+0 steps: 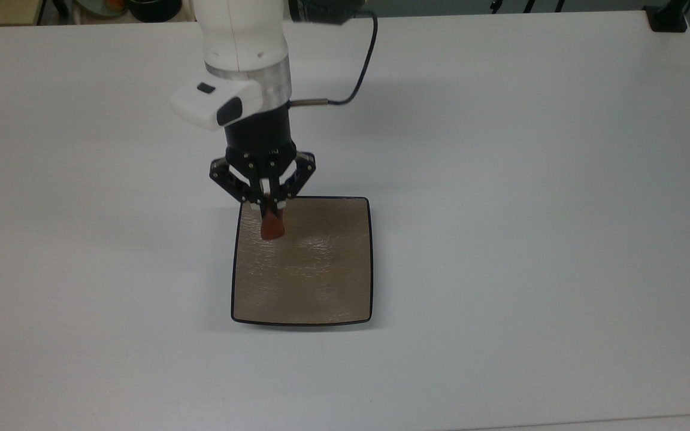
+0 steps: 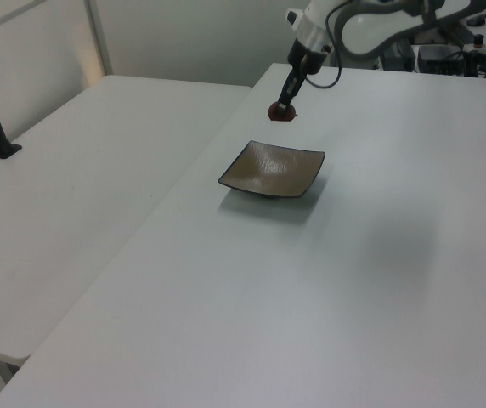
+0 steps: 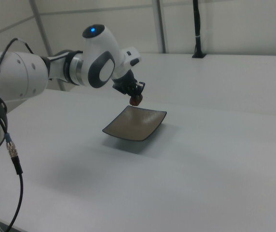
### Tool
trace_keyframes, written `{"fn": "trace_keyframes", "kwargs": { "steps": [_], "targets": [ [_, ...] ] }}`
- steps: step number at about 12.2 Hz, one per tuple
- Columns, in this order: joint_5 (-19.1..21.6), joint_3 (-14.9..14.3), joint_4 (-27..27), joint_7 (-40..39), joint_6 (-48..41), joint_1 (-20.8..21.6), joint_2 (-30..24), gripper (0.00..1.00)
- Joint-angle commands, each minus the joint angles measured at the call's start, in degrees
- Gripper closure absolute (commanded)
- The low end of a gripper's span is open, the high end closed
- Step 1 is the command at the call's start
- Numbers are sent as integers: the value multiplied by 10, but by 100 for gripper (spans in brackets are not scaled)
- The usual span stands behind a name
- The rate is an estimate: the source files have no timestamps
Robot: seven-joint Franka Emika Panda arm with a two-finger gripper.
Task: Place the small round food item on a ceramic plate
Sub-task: 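Lower the food item onto the plate center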
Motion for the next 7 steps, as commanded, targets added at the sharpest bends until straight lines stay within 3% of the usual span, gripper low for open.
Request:
{"fn": "trace_keyframes", "kwargs": {
  "steps": [1, 7],
  "targets": [
    [3, -5, -22, 16, 68, 17, 21, 91],
    [0, -5, -24, 15, 116, 29, 67, 91]
  ]
}}
